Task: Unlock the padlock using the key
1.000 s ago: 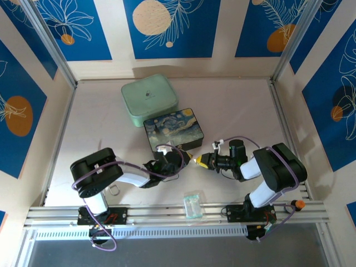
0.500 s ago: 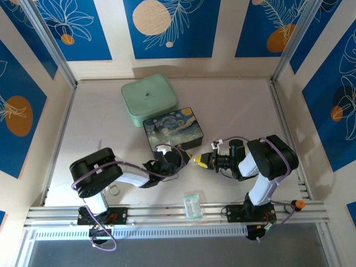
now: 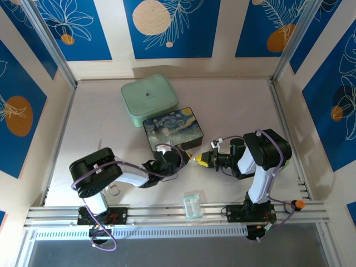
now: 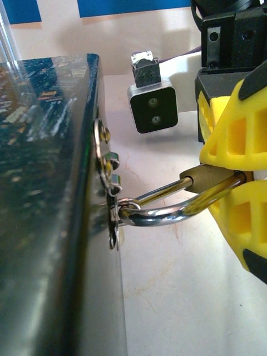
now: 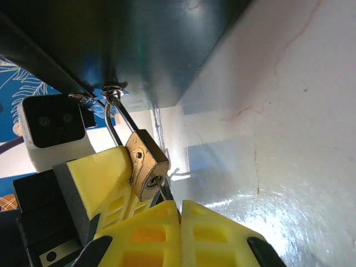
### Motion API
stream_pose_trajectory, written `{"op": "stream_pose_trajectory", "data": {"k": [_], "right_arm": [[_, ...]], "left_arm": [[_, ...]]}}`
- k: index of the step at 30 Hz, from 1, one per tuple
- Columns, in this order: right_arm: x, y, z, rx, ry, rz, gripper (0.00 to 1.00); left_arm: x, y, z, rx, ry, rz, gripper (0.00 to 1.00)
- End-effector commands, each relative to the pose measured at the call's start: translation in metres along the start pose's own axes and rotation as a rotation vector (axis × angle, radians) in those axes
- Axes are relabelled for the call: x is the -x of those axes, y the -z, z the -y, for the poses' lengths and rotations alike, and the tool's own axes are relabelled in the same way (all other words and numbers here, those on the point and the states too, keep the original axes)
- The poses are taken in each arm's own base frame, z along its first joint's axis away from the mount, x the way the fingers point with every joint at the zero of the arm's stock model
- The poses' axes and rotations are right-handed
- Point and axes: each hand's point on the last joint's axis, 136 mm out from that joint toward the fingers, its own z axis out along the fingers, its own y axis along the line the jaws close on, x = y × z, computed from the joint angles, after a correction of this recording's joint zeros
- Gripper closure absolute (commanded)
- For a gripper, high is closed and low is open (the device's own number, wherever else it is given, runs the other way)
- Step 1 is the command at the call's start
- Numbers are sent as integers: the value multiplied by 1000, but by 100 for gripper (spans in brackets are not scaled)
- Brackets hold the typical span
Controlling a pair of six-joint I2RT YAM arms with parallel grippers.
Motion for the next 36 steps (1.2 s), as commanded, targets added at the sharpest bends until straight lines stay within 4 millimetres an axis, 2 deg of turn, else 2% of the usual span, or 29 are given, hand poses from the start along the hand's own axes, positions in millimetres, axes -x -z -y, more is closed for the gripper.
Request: {"op": "stream_pose_trajectory", "data": {"k": [1,6,12,19,26,29,36], "right_arm": [[5,-3,-1,11,11,0,100],[2,-6,-1,14,-10,5,100],[10,-8,1,13,-83,65,100],[10,-14,-16,32,-87,77,100],[10,-13,-11,14,-99,106,100],[11,-19,-18,27,-89,93,100],[11,-29,-41,57,-86,131,100]], "left_arm": [[-26,6,25,-110,110,-153,100],[-24,6,22,-93,110,-132,100],[-21,8,22,-102,126,-105,100],[-19,6,23,-108,150,-89,100],[-13,7,23,-69,136,-65,100],[-20,3,29,-82,130,-95,100],[-31,2,32,-70,117,-122,100]]}}
